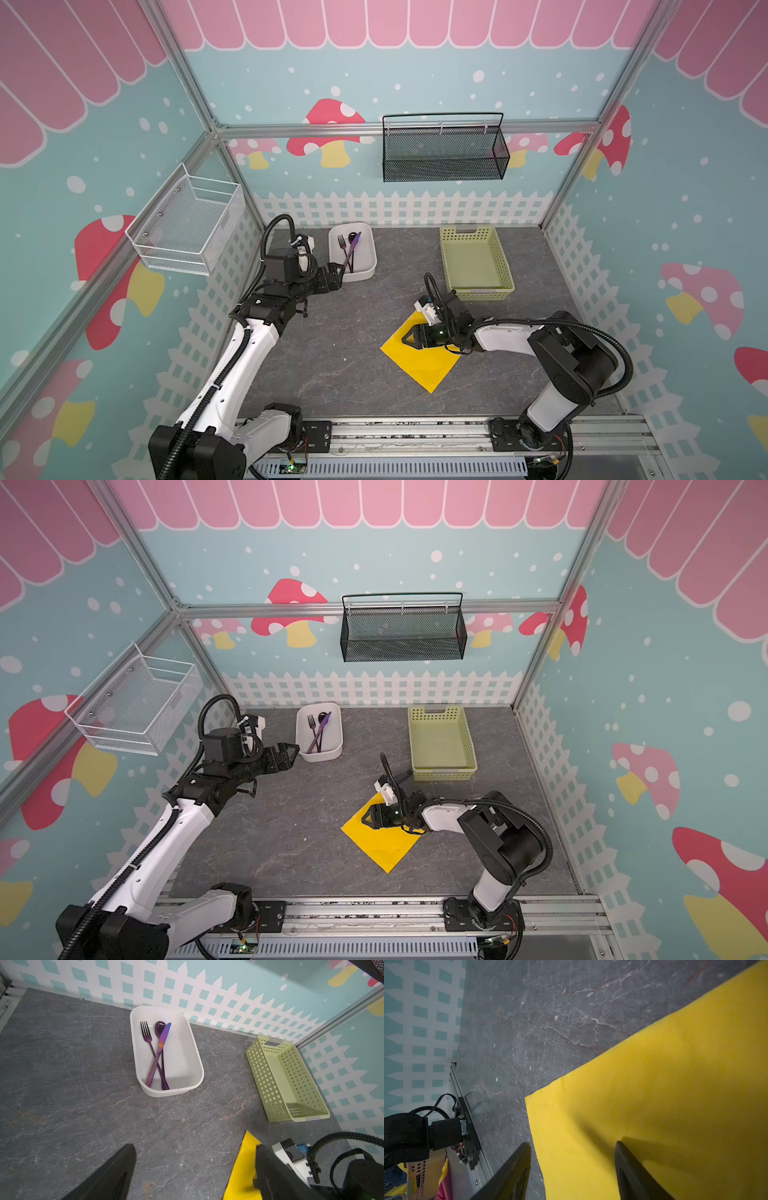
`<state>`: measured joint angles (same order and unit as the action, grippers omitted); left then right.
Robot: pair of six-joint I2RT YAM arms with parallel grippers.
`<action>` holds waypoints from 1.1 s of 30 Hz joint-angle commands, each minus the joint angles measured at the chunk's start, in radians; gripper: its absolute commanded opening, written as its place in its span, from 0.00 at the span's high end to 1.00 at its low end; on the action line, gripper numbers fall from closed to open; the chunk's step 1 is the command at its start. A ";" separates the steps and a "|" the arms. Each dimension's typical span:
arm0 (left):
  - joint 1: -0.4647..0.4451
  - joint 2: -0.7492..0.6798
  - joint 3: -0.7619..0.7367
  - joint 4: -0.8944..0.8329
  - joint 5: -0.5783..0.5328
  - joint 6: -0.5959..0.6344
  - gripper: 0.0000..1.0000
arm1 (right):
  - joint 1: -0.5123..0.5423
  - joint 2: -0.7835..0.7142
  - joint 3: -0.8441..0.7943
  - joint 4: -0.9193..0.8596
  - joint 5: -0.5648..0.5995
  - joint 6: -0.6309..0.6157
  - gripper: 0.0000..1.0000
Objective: Place the utensils on the paper napkin and roll it up
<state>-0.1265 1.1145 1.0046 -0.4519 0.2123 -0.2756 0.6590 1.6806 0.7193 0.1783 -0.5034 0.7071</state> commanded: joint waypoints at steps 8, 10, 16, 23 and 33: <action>0.004 0.025 -0.009 -0.011 -0.011 0.012 0.09 | 0.024 0.042 0.046 0.017 0.064 0.090 0.35; 0.003 0.034 -0.009 -0.013 -0.009 0.011 0.09 | 0.026 0.040 0.050 0.018 0.072 0.105 0.35; -0.013 0.071 -0.003 -0.022 -0.010 0.009 0.11 | 0.027 -0.086 0.069 0.019 0.140 0.132 0.35; -0.069 0.198 0.064 -0.038 -0.033 -0.040 0.15 | -0.012 -0.249 0.085 -0.042 0.189 0.095 0.35; -0.144 0.594 0.453 -0.174 -0.064 -0.051 0.21 | -0.146 -0.323 0.068 -0.102 0.128 0.015 0.35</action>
<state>-0.2550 1.6379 1.3655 -0.5537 0.1741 -0.3149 0.5346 1.3861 0.7990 0.1116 -0.3515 0.7517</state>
